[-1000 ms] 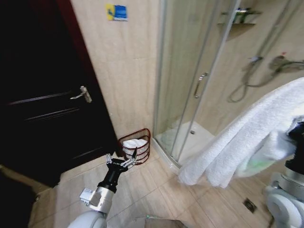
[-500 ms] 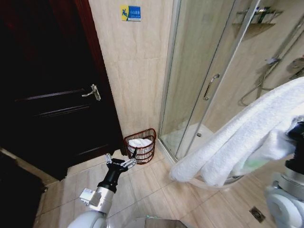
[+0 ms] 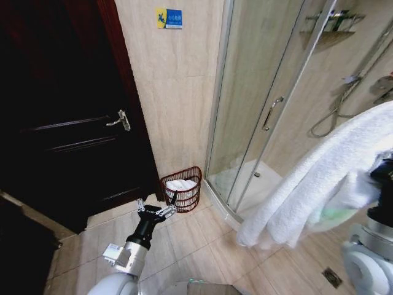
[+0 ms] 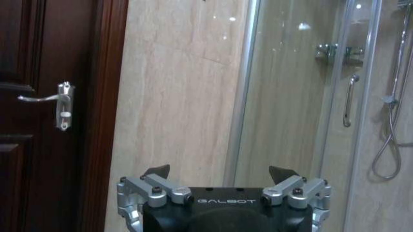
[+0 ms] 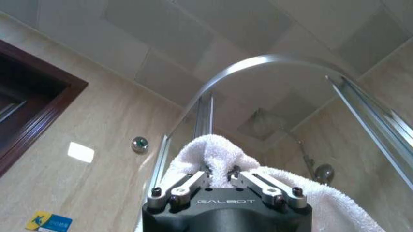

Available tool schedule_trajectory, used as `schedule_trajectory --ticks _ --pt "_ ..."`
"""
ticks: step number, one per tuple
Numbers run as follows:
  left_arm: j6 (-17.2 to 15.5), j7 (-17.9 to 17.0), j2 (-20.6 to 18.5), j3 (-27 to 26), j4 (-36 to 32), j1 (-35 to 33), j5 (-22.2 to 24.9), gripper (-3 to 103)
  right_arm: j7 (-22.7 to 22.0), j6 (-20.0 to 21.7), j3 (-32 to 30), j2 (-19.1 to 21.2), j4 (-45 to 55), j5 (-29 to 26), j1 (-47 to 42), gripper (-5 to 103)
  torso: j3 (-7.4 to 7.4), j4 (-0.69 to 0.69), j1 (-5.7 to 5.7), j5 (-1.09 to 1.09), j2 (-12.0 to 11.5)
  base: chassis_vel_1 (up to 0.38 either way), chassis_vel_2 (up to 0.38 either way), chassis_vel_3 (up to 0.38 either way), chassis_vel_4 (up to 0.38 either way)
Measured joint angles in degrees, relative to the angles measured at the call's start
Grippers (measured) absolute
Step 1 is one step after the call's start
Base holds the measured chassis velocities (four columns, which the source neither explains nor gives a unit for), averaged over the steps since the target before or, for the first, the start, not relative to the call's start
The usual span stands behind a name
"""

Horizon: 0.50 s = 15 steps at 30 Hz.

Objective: Discard the used towel into the hamper.

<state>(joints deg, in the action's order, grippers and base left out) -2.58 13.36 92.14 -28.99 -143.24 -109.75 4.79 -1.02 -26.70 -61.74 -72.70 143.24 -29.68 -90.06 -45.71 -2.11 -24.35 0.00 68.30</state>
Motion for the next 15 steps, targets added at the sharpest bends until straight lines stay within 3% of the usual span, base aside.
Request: schedule_trajectory --ticks 15 --pt "0.0 0.0 0.0 0.0 0.0 0.0 0.0 100 0.0 0.2 -0.3 0.2 0.0 0.0 0.3 9 -2.48 0.0 -2.08 0.0 4.6 0.0 0.0 0.0 0.0"
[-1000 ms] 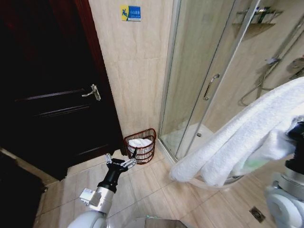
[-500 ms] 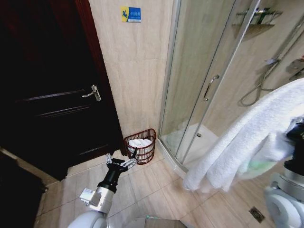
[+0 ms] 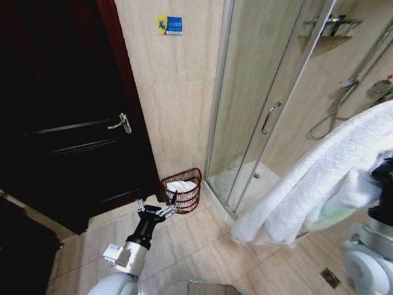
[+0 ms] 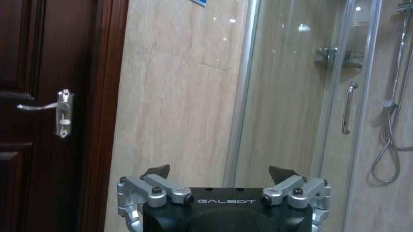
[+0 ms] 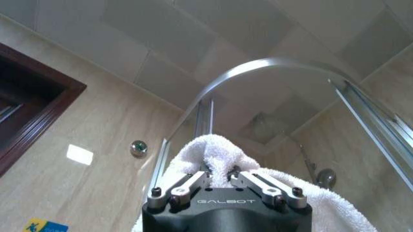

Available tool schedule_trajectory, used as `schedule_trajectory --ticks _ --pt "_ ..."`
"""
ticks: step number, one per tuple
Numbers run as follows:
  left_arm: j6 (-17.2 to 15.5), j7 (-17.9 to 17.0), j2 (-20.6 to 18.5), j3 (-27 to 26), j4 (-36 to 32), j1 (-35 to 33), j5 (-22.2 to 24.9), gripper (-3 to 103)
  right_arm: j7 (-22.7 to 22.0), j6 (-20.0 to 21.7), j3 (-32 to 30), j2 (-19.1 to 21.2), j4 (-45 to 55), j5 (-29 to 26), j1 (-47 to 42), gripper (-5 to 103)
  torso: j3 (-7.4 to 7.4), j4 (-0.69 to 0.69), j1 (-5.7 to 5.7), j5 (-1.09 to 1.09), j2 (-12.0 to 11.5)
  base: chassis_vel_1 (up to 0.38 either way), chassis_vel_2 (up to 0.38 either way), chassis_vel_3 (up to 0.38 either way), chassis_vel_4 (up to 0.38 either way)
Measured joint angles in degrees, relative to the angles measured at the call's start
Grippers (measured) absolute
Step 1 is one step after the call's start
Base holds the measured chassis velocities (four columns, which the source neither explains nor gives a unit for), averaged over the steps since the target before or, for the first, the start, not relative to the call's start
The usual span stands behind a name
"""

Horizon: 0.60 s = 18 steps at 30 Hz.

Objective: Discard the used towel into the hamper.

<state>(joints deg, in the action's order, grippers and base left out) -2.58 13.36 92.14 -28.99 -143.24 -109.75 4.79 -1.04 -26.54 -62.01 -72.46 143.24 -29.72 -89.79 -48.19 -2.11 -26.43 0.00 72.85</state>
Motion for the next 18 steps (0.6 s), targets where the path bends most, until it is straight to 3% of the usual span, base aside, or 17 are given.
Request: schedule_trajectory --ticks 18 --pt "0.0 0.0 0.0 0.0 0.0 0.0 0.0 100 0.1 0.0 -0.4 -0.1 0.0 -0.2 -0.5 9 -2.77 -0.01 -2.45 0.0 5.2 0.0 0.0 0.0 0.0"
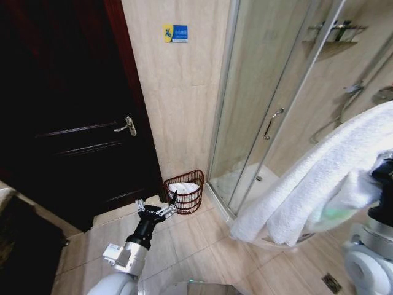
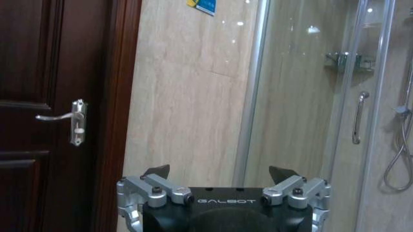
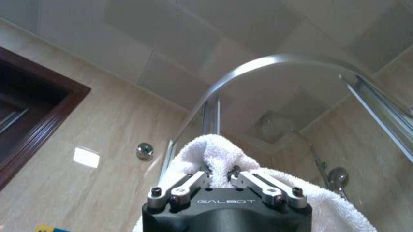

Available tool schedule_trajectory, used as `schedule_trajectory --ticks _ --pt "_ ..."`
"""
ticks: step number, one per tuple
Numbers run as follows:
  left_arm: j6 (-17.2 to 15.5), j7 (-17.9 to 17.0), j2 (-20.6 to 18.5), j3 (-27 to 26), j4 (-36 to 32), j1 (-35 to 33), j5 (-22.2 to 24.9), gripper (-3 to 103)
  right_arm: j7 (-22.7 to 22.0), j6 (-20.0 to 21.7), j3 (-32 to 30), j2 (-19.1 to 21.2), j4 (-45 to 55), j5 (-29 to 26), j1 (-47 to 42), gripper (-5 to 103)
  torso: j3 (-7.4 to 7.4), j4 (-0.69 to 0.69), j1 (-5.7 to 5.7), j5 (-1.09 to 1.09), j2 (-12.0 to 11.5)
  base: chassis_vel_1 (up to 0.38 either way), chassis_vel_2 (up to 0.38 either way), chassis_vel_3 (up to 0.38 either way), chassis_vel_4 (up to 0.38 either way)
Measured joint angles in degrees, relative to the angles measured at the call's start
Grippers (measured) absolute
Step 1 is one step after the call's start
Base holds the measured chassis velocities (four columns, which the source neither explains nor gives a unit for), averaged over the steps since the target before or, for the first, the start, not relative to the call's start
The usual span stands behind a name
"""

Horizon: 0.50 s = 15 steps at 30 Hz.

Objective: Discard the used towel into the hamper.

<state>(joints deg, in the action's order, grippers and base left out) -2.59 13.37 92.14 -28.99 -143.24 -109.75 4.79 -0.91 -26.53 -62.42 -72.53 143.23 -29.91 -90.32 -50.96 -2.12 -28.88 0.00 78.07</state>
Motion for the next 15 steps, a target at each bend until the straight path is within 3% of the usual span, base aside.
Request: schedule_trajectory --ticks 6,15 --pt "0.0 0.0 0.0 0.0 0.0 0.0 0.0 100 0.0 -0.2 -0.4 0.0 0.0 -0.2 -0.4 9 -0.75 0.0 -0.68 0.0 1.5 0.0 0.0 0.0 0.0" --pt "0.0 0.0 0.0 0.0 0.0 0.0 0.0 100 1.2 -0.2 -0.7 0.1 0.0 0.0 -0.3 9 -0.89 -0.01 -0.78 0.0 1.7 0.0 0.0 0.0 0.0"
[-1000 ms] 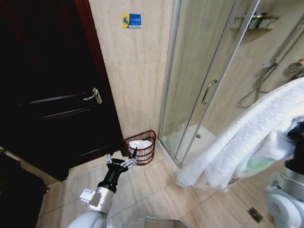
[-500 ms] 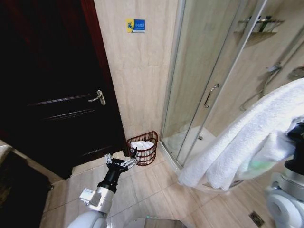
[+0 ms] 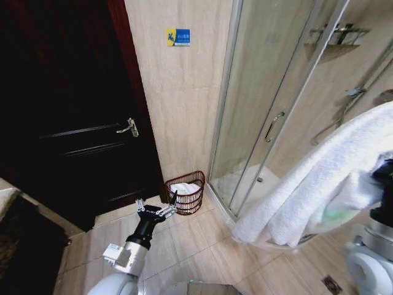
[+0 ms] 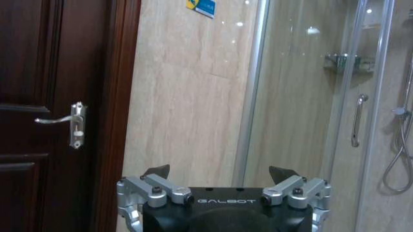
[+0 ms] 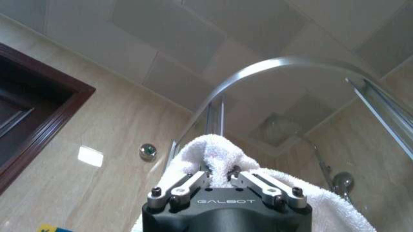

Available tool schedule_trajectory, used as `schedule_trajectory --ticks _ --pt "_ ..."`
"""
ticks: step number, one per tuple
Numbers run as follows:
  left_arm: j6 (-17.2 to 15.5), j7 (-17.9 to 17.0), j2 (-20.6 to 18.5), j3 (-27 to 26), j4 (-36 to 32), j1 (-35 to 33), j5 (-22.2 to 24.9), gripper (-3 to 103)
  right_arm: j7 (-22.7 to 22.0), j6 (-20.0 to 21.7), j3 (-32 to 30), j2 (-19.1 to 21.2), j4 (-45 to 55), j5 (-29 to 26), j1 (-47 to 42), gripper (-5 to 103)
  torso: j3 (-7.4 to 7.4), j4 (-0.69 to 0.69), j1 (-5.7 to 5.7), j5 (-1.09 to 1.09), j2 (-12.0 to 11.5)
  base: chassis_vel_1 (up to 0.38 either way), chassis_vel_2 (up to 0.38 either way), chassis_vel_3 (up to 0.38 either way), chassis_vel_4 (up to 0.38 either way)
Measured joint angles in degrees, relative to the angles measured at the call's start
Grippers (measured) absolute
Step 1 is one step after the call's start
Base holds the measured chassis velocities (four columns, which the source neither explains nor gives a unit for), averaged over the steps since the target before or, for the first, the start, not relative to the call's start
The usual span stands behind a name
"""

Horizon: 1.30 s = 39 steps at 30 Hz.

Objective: Discard the used towel into the hamper.

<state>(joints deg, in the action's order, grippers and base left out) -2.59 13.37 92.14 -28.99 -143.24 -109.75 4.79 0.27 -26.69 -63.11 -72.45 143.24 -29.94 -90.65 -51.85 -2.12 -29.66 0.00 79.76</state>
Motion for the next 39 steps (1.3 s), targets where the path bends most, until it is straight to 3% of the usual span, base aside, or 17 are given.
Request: schedule_trajectory --ticks 11,24,30,39 --pt "0.0 0.0 0.0 0.0 0.0 0.0 0.0 100 0.0 0.1 0.3 0.0 0.0 0.1 0.2 9 0.16 0.0 0.15 0.01 -0.3 0.038 0.027 -0.039 -0.037" --pt "0.0 0.0 0.0 0.0 0.0 0.0 0.0 100 -0.1 -0.3 1.6 -0.1 0.0 -0.4 0.3 9 0.25 -0.02 0.22 -0.07 -0.5 0.17 0.19 -0.167 -0.16" --pt "0.0 0.0 0.0 0.0 0.0 0.0 0.0 100 -0.2 -0.5 1.8 -0.2 0.0 -0.5 0.3 9 0.29 0.0 0.27 0.04 -0.5 0.009 -0.015 0.015 -0.001" --pt "0.0 0.0 0.0 0.0 0.0 0.0 0.0 100 0.3 -1.0 1.7 -0.2 0.0 -0.1 0.4 9 0.32 0.0 0.3 -0.02 -0.6 -0.016 -0.011 0.033 0.036"
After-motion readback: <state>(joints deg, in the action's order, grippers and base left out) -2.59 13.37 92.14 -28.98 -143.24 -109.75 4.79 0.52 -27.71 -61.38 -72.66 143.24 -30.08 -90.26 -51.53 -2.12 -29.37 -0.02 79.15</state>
